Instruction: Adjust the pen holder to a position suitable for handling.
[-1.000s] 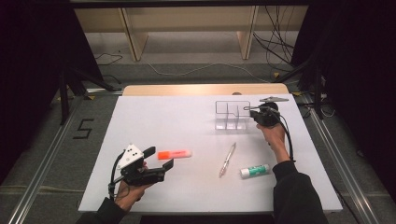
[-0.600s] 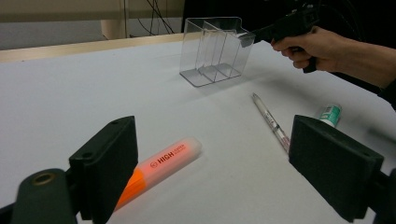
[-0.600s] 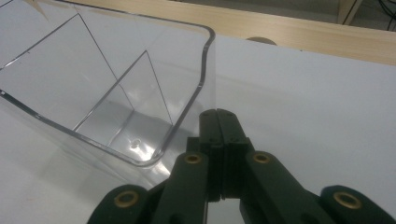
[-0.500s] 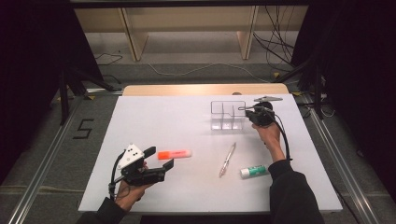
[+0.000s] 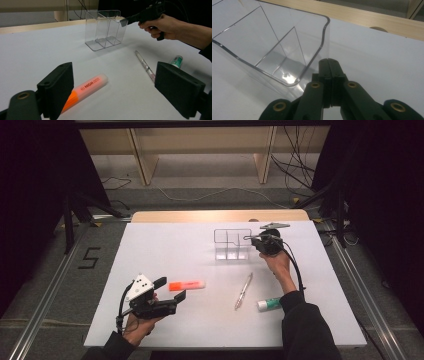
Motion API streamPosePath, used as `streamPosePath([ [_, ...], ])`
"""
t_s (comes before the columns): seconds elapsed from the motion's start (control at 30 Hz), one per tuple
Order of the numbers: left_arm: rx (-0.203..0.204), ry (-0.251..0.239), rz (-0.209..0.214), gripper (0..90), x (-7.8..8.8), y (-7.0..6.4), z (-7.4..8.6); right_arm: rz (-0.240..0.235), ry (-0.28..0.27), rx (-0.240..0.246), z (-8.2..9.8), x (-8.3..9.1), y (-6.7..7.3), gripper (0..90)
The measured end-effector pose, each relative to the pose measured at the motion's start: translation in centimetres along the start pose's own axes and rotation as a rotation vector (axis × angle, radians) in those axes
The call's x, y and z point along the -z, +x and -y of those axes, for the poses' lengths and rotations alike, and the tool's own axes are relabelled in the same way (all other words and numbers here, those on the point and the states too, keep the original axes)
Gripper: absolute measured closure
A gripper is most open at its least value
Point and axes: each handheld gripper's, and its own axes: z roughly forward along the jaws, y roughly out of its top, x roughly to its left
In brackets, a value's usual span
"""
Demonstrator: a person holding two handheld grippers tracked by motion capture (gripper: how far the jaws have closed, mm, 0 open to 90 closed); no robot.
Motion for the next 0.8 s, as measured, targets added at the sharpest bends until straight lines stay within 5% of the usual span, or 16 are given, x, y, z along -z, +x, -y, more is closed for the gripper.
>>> streamPosePath([
  [0.8,0.008,-0.007,-0.001,15.0,0.0,0.0,0.0,-0.032,0.005,0.026,-0.6,-1.0,2.2,90.0],
])
